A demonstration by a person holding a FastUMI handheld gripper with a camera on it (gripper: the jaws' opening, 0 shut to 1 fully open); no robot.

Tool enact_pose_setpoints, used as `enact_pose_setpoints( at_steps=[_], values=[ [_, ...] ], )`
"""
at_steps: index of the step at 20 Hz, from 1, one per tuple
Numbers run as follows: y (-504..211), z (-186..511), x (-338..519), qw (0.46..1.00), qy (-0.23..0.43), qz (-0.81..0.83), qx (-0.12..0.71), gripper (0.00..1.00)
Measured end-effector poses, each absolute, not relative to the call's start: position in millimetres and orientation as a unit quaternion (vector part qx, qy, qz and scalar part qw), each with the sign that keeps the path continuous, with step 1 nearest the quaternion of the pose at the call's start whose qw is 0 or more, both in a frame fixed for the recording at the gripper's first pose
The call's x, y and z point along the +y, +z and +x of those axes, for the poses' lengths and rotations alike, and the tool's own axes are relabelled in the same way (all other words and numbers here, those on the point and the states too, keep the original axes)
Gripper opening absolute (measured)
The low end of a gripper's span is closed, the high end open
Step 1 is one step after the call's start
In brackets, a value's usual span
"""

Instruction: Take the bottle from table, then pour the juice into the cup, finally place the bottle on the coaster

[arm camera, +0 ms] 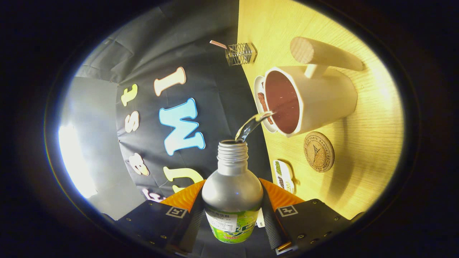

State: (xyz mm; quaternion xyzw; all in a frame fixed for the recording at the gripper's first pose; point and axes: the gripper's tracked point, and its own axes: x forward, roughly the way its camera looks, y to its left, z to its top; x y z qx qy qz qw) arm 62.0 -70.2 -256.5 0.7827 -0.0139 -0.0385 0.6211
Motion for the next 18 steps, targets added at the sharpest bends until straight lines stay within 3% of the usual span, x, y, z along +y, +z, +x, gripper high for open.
enact_pose_setpoints(
  at_steps=[18],
  values=[
    [-251.2,61.4,-65.2,0.592,-0.024,0.805,-0.031,0.76]
  ],
)
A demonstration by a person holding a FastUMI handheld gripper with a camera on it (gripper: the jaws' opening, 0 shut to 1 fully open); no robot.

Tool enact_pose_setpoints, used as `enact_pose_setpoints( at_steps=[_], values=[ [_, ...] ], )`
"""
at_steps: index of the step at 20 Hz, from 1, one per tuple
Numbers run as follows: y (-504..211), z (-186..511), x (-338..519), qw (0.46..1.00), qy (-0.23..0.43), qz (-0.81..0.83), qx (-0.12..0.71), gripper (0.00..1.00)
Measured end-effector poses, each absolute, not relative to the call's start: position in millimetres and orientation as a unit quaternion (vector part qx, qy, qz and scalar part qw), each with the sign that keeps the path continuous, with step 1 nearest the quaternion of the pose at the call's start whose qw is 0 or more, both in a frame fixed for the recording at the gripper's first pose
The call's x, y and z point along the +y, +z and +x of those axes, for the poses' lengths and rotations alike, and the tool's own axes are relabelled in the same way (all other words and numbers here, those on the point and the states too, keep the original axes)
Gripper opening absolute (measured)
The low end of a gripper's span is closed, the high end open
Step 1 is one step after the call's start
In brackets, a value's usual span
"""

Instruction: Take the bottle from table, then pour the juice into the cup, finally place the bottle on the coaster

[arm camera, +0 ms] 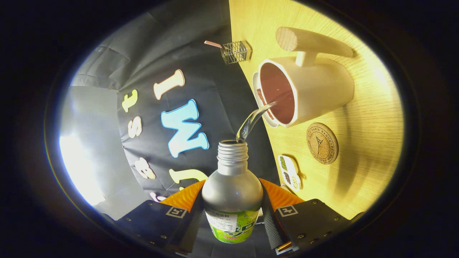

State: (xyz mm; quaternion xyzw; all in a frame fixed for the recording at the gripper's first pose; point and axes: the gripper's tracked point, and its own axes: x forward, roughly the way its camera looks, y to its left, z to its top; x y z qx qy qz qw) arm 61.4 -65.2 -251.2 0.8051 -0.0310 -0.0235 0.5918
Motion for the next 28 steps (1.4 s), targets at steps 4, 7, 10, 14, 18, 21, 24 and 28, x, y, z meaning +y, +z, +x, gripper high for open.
enact_pose_setpoints(
  at_steps=[4,7,10,14,18,21,24,28],
  values=[
    [-250.8,62.9,-67.0,0.585,-0.025,0.81,-0.037,0.76],
    [-249.0,62.8,-66.6,0.579,-0.023,0.814,-0.041,0.76],
    [-247.0,62.1,-68.0,0.568,-0.022,0.821,-0.047,0.76],
    [-244.9,64.4,-69.5,0.558,-0.022,0.828,-0.05,0.76],
    [-242.1,61.9,-74.4,0.547,-0.023,0.835,-0.06,0.76],
    [-240.1,63.2,-77.8,0.533,-0.025,0.843,-0.066,0.76],
    [-239.0,64.9,-79.5,0.525,-0.031,0.848,-0.064,0.76],
    [-235.9,62.6,-81.6,0.513,-0.035,0.855,-0.068,0.76]
  ],
)
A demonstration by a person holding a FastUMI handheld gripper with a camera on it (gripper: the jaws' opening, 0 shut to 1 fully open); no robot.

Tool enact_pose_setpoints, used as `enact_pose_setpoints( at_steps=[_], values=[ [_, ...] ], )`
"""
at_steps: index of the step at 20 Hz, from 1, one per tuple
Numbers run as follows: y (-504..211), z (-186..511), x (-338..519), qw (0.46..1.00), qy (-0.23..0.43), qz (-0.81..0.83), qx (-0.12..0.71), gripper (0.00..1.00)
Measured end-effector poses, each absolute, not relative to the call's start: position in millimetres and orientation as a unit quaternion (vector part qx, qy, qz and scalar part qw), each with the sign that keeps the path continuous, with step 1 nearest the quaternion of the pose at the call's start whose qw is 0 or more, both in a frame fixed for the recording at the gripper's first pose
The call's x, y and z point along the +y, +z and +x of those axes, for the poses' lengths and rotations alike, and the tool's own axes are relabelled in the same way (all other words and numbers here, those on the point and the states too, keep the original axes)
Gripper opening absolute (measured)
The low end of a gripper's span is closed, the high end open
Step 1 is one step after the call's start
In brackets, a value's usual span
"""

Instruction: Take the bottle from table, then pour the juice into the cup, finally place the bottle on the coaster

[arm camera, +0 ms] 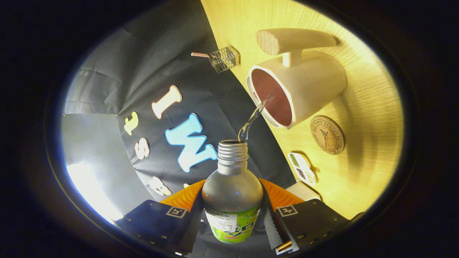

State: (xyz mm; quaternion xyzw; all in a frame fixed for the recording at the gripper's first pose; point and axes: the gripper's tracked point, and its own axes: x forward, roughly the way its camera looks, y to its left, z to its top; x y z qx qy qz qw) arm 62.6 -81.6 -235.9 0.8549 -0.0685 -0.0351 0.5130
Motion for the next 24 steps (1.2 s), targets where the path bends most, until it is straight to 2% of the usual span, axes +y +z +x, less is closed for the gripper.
enact_pose_setpoints(
  at_steps=[24],
  values=[
    [-239.9,66.0,-96.4,0.477,-0.061,0.873,-0.084,0.76]
  ],
)
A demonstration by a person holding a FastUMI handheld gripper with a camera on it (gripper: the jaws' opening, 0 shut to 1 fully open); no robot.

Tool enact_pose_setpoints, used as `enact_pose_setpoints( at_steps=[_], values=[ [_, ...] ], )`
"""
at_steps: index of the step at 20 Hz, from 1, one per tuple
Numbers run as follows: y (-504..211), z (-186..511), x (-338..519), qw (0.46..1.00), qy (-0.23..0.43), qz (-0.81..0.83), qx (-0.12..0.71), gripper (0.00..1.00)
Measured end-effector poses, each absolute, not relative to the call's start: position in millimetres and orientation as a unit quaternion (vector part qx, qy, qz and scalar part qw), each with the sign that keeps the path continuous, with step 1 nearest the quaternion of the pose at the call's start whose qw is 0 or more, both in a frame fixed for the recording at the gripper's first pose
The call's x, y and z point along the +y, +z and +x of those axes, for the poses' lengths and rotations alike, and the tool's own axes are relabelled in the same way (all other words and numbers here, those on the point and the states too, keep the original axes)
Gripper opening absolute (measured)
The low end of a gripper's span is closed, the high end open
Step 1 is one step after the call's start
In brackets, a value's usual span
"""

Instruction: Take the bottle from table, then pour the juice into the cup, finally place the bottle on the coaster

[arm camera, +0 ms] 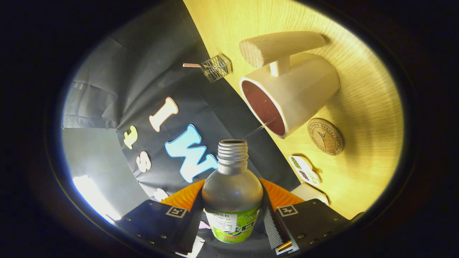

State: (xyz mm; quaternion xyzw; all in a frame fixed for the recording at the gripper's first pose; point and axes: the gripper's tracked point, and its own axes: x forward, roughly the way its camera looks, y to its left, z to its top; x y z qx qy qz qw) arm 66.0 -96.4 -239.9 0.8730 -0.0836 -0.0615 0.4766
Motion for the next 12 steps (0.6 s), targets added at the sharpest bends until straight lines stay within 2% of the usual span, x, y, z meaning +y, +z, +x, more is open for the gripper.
enact_pose_setpoints(
  at_steps=[12],
  values=[
    [-248.4,67.9,-102.2,0.483,-0.072,0.869,-0.086,0.76]
  ],
)
